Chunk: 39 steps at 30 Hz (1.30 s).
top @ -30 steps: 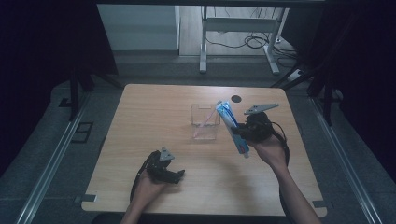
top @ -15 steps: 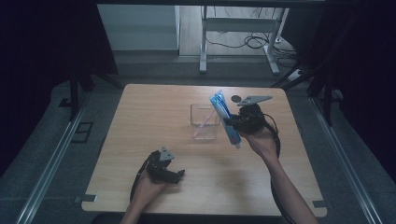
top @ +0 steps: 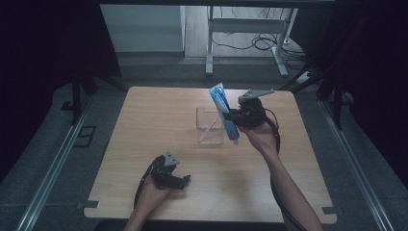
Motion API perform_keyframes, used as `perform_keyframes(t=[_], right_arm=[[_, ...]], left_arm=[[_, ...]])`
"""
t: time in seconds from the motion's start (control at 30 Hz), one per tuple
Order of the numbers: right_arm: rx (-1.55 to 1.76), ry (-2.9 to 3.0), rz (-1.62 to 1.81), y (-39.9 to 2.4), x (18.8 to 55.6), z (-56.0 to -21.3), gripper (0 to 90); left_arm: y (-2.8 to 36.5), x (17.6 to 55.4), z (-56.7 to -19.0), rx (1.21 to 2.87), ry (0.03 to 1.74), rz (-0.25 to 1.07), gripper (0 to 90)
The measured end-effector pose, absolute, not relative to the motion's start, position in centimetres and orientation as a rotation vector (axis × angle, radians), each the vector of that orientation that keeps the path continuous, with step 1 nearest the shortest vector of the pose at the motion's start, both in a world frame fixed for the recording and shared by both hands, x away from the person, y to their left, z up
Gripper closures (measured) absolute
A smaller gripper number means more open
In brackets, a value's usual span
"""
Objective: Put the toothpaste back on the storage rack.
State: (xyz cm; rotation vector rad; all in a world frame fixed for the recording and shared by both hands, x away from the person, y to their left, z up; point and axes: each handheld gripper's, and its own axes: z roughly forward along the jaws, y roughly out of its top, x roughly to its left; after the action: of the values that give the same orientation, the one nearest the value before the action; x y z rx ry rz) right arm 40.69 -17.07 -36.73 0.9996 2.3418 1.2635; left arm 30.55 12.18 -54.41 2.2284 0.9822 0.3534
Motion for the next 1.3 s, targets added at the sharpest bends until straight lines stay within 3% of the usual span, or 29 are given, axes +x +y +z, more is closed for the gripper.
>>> perform_keyframes(t=[0.9, 1.3], right_arm=[[0.982, 2.262, 1.326, -14.0, 44.3, -35.3, 73.5], [0.978, 2.240, 1.318, -12.8, 45.7, -36.7, 73.5]], left_arm=[[12.2, 30.5, -54.4, 2.225, 0.987, 0.350, 6.1], [12.2, 30.5, -54.4, 2.228, 0.981, 0.354, 6.1]])
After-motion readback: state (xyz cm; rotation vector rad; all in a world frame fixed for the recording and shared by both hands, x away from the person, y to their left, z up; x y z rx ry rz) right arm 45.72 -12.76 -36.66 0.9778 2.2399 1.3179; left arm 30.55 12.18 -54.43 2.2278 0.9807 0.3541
